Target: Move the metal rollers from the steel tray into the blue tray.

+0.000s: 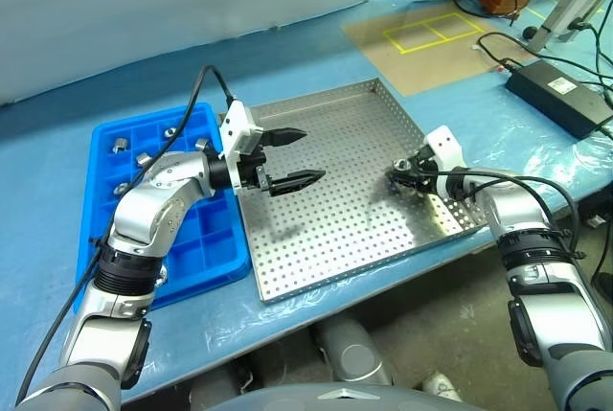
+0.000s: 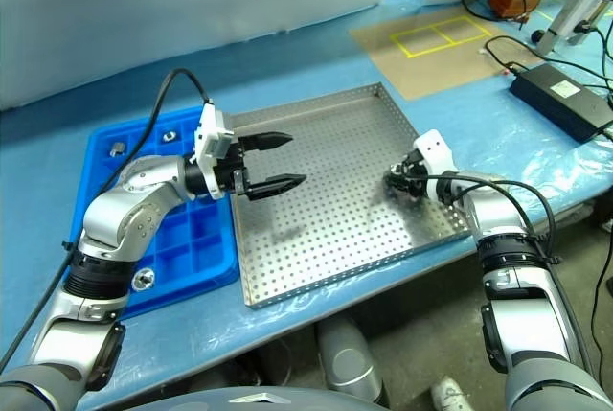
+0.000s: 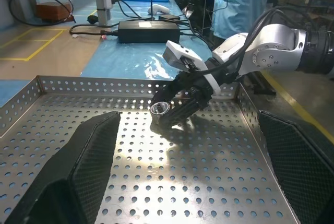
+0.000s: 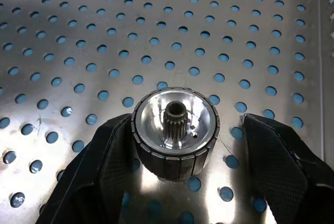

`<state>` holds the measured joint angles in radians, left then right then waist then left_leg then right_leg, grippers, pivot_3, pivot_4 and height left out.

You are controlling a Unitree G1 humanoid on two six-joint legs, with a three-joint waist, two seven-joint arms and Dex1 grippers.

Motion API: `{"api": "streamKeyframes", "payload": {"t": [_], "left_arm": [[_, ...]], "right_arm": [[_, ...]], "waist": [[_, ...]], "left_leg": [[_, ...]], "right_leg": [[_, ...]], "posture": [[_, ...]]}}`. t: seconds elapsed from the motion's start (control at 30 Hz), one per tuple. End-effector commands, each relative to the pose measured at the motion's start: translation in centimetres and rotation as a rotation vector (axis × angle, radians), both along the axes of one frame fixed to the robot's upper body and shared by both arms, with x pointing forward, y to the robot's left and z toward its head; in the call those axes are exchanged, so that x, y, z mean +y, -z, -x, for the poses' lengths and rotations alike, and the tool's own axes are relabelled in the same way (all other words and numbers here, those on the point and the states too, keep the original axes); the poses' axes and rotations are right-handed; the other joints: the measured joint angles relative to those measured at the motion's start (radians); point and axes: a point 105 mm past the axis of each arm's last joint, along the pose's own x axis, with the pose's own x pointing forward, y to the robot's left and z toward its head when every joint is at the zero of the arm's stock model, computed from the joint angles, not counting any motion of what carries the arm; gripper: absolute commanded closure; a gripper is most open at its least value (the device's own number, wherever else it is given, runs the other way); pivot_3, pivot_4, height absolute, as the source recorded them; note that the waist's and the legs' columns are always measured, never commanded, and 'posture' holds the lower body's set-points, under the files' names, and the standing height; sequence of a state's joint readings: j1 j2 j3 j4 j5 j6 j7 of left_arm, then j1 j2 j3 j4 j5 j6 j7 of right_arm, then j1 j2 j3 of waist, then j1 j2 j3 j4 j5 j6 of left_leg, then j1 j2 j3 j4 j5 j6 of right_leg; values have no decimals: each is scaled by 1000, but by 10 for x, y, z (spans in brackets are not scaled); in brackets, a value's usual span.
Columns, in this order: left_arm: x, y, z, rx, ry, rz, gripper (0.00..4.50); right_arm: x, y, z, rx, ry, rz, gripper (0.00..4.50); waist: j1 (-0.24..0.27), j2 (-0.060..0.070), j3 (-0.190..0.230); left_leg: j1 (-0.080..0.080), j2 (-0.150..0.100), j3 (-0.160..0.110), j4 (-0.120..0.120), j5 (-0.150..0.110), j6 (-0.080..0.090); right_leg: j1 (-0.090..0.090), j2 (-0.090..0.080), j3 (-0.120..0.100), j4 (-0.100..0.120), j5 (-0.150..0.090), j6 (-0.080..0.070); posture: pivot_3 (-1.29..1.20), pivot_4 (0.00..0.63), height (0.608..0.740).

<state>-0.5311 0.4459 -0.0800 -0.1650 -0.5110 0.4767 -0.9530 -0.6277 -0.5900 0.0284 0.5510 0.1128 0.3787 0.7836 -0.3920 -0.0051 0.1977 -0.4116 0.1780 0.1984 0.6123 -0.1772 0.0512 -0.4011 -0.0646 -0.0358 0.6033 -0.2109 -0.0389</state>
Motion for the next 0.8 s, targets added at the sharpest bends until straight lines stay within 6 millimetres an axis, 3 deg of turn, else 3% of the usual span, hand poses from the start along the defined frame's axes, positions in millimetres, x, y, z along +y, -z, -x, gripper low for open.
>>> {"api": "streamKeyframes", "payload": {"t": [0.03,0.13,0.27,0.43,0.6,0.7,0.8], "left_arm": [[0,-9,5,-48,8,6,42],[1,-9,5,-48,7,2,42],[2,-10,4,-51,3,-5,42],[11,-9,10,-55,-10,-34,42],[37,-13,22,-75,-81,-84,42],[62,-20,26,-99,-181,-106,42],[88,-33,23,-145,-335,-103,42]], "right_arm": [[-3,1,-1,-7,18,1,1062],[3,1,0,-15,-9,-2,1664],[10,-4,-4,-41,-12,-8,2870],[25,-16,-4,-63,-68,-33,2873],[81,-62,12,-139,-326,-117,2873],[128,-90,33,-173,-559,-165,2873],[169,-103,56,-169,-792,-173,2873]], "waist": [[0,0,0],[-1,0,0],[-4,0,0],[-8,0,0],[-9,2,2],[-6,3,2],[5,3,2]], "left_leg": [[0,0,0,0,0,0],[1,-2,0,0,0,0],[1,-5,0,0,0,1],[1,-6,0,0,-1,2],[1,-5,0,-1,-1,2],[1,-4,0,-2,-1,2],[1,-4,0,-2,-1,1]], "right_leg": [[1,0,0,0,0,0],[1,-3,-2,0,0,1],[1,-7,-2,1,0,1],[1,-8,-2,1,-1,1],[-2,-8,-3,3,-1,2],[-1,-8,-4,4,-1,2],[-1,-8,-5,4,-1,1]], "posture": [[-752,150,740],[-754,150,740],[-754,150,740],[-745,150,740],[-707,150,740],[-668,150,740],[-615,150,740]]}}
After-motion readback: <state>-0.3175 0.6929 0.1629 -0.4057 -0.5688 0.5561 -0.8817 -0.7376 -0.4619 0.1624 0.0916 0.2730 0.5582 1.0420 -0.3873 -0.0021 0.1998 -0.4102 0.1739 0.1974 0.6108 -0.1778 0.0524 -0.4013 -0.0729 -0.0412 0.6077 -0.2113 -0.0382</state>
